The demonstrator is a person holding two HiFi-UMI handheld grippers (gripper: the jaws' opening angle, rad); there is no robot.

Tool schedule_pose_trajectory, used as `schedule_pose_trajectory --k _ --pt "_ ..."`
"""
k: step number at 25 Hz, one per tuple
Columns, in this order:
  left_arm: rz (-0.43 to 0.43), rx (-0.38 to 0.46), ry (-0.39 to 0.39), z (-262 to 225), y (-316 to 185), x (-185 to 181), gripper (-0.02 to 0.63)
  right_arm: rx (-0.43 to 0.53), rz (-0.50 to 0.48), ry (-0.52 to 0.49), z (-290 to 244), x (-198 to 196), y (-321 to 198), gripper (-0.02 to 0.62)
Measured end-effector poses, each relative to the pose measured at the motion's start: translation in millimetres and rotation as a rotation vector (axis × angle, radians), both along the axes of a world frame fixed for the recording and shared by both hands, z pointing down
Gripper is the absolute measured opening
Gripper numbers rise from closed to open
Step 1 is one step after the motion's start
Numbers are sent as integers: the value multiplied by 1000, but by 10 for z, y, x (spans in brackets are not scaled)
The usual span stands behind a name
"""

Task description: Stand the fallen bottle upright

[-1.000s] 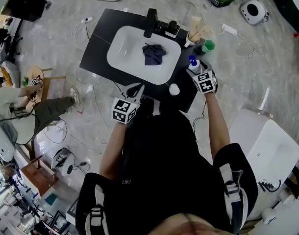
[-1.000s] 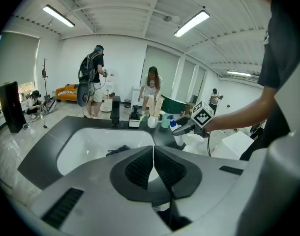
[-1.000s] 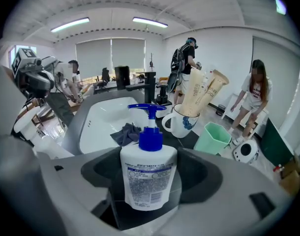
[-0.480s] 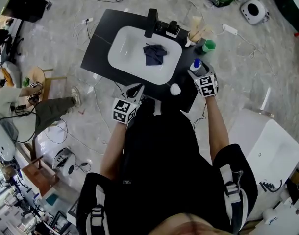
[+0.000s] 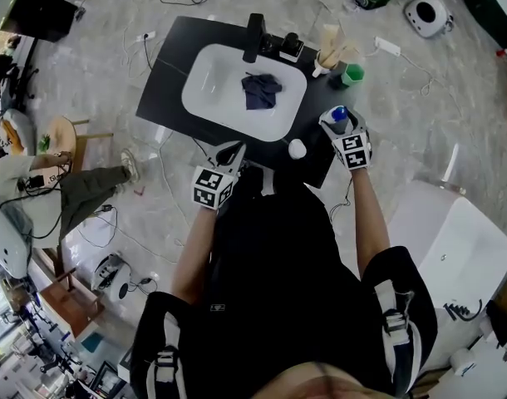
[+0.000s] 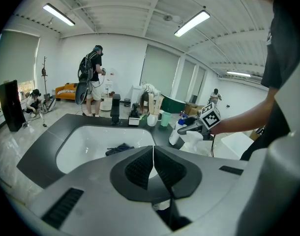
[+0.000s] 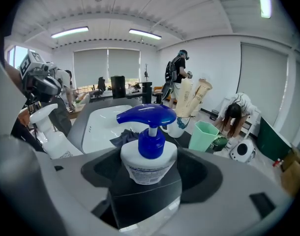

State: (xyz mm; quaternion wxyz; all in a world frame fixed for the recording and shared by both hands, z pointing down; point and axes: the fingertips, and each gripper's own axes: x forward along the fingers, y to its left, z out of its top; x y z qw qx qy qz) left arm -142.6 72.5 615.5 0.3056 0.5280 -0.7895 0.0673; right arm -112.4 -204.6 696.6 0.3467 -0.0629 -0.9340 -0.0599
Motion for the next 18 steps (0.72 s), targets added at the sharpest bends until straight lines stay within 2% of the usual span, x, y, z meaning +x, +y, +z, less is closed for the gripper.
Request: schedule_pose_trajectory --k 12,15,18 --pt "63 24 6 33 -120 28 18 5 67 -50 -128 34 24 402" --pt "81 42 13 21 -145 12 18 -16 134 -68 -216 191 0 402" --pt "113 54 26 38 -179 7 18 -67 255 -77 -267 508 -15 402"
